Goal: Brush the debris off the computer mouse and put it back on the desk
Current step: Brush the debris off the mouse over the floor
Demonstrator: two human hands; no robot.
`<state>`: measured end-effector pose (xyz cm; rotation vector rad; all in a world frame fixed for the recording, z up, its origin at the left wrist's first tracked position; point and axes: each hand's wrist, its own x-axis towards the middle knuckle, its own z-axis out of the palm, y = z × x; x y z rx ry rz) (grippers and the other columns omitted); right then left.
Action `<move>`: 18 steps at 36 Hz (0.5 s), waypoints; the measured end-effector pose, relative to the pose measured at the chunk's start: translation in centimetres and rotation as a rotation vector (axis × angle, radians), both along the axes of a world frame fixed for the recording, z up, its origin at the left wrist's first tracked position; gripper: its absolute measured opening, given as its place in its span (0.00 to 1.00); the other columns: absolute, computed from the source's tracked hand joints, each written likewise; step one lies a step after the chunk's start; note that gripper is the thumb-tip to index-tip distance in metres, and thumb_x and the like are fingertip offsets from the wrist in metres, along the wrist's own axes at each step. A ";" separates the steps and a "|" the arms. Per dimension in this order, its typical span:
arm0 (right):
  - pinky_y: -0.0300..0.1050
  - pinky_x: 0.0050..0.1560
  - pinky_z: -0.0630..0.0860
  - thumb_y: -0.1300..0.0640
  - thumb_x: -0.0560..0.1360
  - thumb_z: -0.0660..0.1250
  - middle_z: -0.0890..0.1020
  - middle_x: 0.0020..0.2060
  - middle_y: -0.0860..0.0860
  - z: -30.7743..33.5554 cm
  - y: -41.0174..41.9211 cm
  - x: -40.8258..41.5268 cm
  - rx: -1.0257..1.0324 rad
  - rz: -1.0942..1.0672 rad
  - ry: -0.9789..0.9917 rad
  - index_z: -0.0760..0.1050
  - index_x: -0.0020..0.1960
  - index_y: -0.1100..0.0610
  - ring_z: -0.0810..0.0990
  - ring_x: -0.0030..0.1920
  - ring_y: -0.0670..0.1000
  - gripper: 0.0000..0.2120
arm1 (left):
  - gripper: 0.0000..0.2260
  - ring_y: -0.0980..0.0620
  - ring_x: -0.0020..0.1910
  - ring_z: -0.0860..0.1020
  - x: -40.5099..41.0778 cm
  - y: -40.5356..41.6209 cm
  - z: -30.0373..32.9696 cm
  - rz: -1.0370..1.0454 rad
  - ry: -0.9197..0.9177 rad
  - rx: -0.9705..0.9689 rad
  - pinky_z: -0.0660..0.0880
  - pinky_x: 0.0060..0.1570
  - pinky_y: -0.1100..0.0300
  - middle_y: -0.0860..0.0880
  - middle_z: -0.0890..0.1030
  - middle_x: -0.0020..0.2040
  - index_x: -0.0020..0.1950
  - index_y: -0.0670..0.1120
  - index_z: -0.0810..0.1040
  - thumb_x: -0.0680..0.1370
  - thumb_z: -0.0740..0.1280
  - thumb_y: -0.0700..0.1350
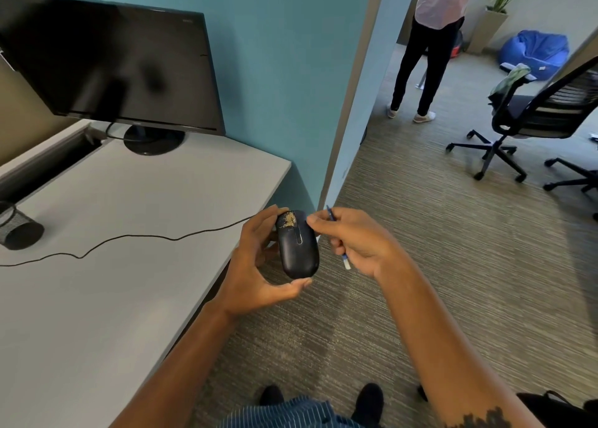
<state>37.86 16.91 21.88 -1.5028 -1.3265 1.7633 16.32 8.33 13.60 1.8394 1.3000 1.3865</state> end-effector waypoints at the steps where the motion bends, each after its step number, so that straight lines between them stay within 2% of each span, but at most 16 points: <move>1: 0.39 0.35 0.66 0.53 0.81 0.78 0.87 0.39 0.45 -0.1 -0.1 -0.1 -0.061 0.020 0.055 0.85 0.61 0.60 0.69 0.32 0.43 0.13 | 0.54 0.43 0.84 0.73 0.0 0.0 0.0 0.000 0.009 0.004 0.84 0.71 0.40 0.56 0.65 0.86 0.86 0.37 0.69 0.66 0.92 0.46; 5: 0.37 0.31 0.66 0.53 0.80 0.78 0.86 0.38 0.46 -0.1 -0.4 -0.5 -0.196 0.094 0.179 0.87 0.53 0.58 0.69 0.30 0.43 0.08 | 0.55 0.40 0.85 0.73 -0.1 -0.3 0.0 -0.007 0.011 0.010 0.82 0.74 0.37 0.56 0.64 0.87 0.86 0.36 0.67 0.66 0.92 0.43; 8: 0.37 0.30 0.66 0.51 0.73 0.81 0.86 0.36 0.47 -0.2 -0.6 -0.5 -0.234 0.148 0.216 0.89 0.46 0.55 0.69 0.30 0.43 0.08 | 0.55 0.47 0.86 0.72 -0.2 -0.5 0.3 -0.013 -0.008 0.007 0.79 0.78 0.47 0.60 0.62 0.88 0.87 0.35 0.65 0.67 0.91 0.46; 11: 0.36 0.29 0.66 0.52 0.71 0.82 0.86 0.36 0.48 -0.4 -0.6 -0.6 -0.255 0.171 0.223 0.89 0.45 0.56 0.69 0.30 0.43 0.08 | 0.56 0.54 0.85 0.72 -0.4 -0.7 0.6 -0.043 -0.031 -0.007 0.77 0.79 0.55 0.62 0.61 0.88 0.87 0.33 0.63 0.68 0.90 0.45; 13: 0.36 0.29 0.65 0.54 0.71 0.82 0.86 0.36 0.48 -0.6 -0.5 -0.8 -0.260 0.185 0.224 0.88 0.48 0.58 0.68 0.31 0.44 0.10 | 0.55 0.53 0.86 0.70 -0.5 -0.8 0.8 -0.050 -0.029 -0.025 0.77 0.79 0.55 0.60 0.60 0.89 0.88 0.38 0.64 0.69 0.91 0.45; 15: 0.37 0.30 0.64 0.55 0.70 0.82 0.84 0.36 0.48 -0.7 -0.5 -0.9 -0.255 0.192 0.216 0.87 0.50 0.60 0.67 0.31 0.44 0.12 | 0.55 0.52 0.86 0.70 -0.6 -1.0 1.0 -0.066 -0.027 -0.035 0.77 0.79 0.54 0.56 0.59 0.90 0.90 0.49 0.63 0.69 0.90 0.46; 17: 0.37 0.29 0.63 0.55 0.70 0.82 0.83 0.37 0.49 -0.8 -0.4 -1.1 -0.245 0.186 0.208 0.86 0.52 0.61 0.67 0.31 0.43 0.15 | 0.59 0.52 0.86 0.72 -0.7 -1.1 1.0 -0.099 -0.047 -0.067 0.77 0.80 0.52 0.52 0.60 0.91 0.92 0.58 0.56 0.70 0.90 0.44; 18: 0.37 0.29 0.63 0.56 0.69 0.82 0.83 0.36 0.49 -0.8 -0.4 -1.2 -0.242 0.179 0.209 0.85 0.53 0.62 0.67 0.30 0.43 0.16 | 0.62 0.52 0.86 0.72 -0.8 -1.1 1.0 -0.113 -0.057 -0.090 0.76 0.80 0.51 0.52 0.62 0.91 0.93 0.57 0.52 0.71 0.90 0.42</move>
